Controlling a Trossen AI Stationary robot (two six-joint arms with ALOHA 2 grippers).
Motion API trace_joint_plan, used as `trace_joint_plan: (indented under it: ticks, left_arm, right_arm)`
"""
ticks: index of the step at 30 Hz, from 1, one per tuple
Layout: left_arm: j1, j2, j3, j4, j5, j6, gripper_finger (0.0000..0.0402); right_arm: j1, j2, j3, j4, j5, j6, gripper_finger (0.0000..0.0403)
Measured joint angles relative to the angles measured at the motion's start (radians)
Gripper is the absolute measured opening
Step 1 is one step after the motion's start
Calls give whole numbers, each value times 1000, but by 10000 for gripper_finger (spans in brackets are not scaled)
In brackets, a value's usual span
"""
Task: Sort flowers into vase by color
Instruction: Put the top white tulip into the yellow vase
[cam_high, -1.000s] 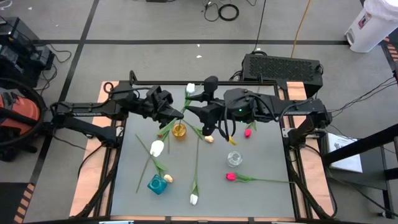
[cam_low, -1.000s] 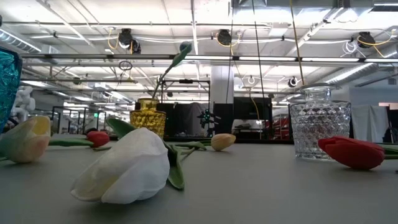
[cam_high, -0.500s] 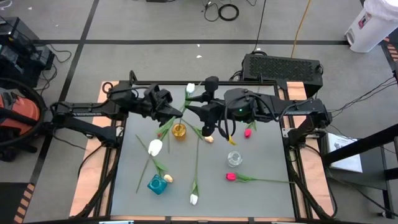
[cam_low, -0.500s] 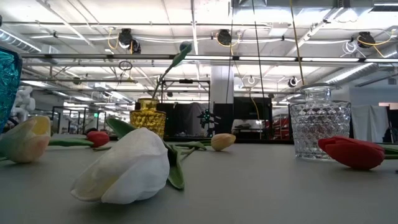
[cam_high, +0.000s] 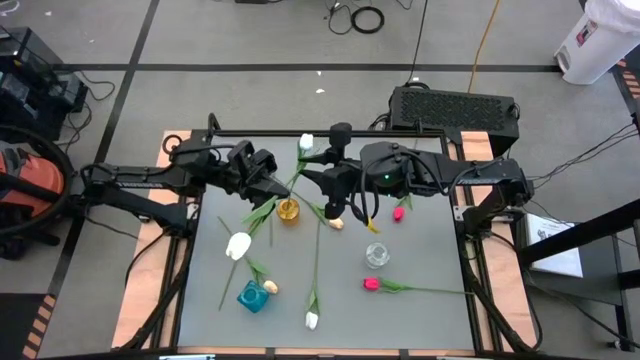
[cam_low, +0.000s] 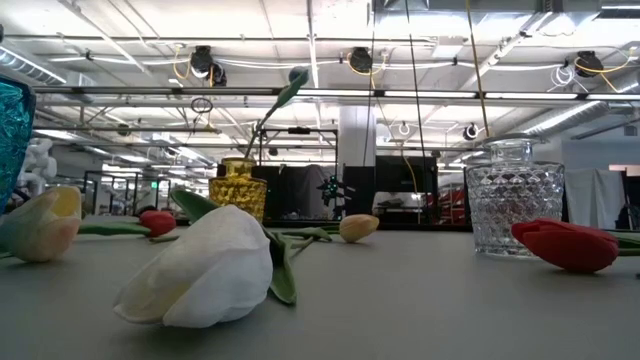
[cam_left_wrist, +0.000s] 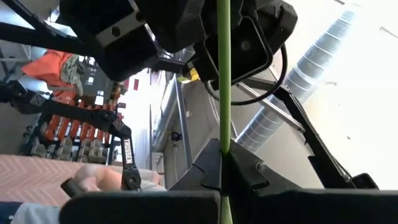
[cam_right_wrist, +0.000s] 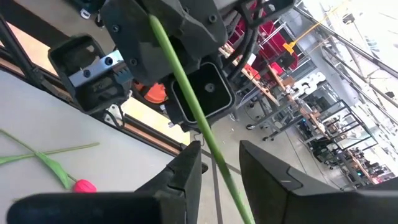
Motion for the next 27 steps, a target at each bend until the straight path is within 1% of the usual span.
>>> trace_joint_plan:
  ticks: [6,9,12,18,21,27]
  left_arm:
    - [0,0,0,-2,0,0,4]
    - [0,0,0,-2,1,3,4]
    - [0,0,0,-2,1,4,4]
    - [0,0,0,2,3,7,4]
    - [0,-1,0,1,3,7,6]
    - [0,-1,0,1,3,7,33]
  right_arm:
    - [4,0,0,0,0,0,100]
    - [4,0,0,0,0,10,92]
    - [5,0,0,0,0,26,71]
    - [11,0,0,-9,0,21,10]
    - [14,0,0,-20,0,16,6]
    - [18,0,0,-28,-1,19,2]
